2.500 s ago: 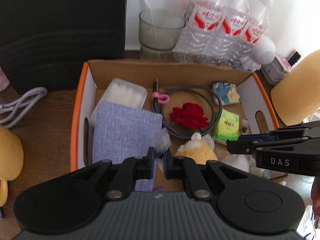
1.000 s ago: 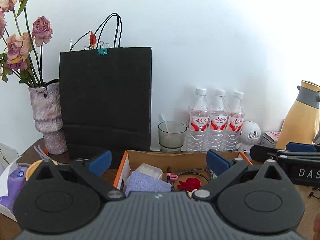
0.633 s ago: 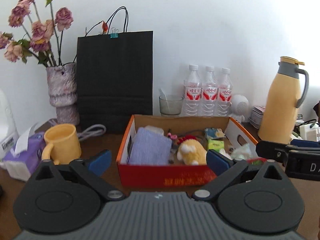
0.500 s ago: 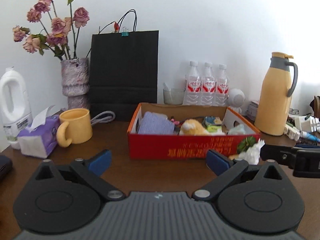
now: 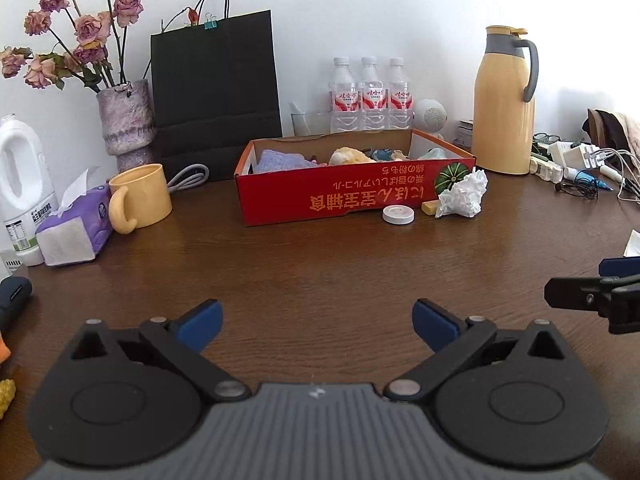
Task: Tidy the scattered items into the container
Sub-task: 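Withdraw both grippers back toward the tissue and cap on the desk, then grasp the crumpled white tissue with the right gripper, then grasp the white round cap with the left gripper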
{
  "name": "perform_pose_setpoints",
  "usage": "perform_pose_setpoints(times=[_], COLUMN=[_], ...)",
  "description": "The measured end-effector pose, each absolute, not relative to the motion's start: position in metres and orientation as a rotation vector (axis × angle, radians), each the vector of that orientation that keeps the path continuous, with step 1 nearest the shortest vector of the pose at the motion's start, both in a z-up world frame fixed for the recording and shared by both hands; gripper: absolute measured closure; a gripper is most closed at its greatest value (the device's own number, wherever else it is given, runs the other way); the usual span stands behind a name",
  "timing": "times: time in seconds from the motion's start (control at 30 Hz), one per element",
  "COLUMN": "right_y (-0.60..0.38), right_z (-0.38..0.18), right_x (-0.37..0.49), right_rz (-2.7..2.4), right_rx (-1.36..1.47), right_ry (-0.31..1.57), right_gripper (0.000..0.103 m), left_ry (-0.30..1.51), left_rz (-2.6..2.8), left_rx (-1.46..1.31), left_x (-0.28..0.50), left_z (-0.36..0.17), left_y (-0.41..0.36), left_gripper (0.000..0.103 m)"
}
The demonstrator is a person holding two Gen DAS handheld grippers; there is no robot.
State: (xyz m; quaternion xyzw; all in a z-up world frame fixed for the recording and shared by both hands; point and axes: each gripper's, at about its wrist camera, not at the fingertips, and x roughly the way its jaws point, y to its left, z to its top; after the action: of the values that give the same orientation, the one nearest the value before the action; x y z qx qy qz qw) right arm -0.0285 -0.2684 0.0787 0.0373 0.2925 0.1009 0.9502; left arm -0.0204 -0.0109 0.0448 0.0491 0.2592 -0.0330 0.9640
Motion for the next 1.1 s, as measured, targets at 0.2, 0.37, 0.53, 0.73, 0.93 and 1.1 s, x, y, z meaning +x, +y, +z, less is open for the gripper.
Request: perform_pose_setpoints(times=[0.2,0.37,0.53,0.73,0.93,1.1], right_y=[-0.278,-0.281,-0.286,-0.297,-0.331,-0.348], right_z=[0.09,0.092,0.069,0.056,0.069,0.077], right_x=[0.047,0.125,0.182,0.18,0.145,0.139], right_rz=[0.173,0.201,0.194,0.26,0.279,0.233], right_rx=[-0.002,0.003,0.071,0.172,0.321,0.36], right_ry=[0.573,0.577,0.658,0.637,0.491,0.438], right_gripper=[0.0,0.005,0.018,0.074,0.074,0.074], left_ry=[0.551,0.559,0.617,0.646,0.71,0.721], left_rz=[-0.087,-0.164,-0.196,-0.307,-0.339,-0.317], left_rx=[0.134,0.139,0.143,0.134,0.128,0.125], left_x=[0.035,0.078,0.122,0.162,0.198,0.213], left_z=[0.038,0.035,0.028,0.022,0.012,0.007], left_y=[-0.019,-0.03,-0.043,-0.068,-0.09,-0.097], left_gripper=[0.0,0.0,0.001,0.011,0.035,0.044])
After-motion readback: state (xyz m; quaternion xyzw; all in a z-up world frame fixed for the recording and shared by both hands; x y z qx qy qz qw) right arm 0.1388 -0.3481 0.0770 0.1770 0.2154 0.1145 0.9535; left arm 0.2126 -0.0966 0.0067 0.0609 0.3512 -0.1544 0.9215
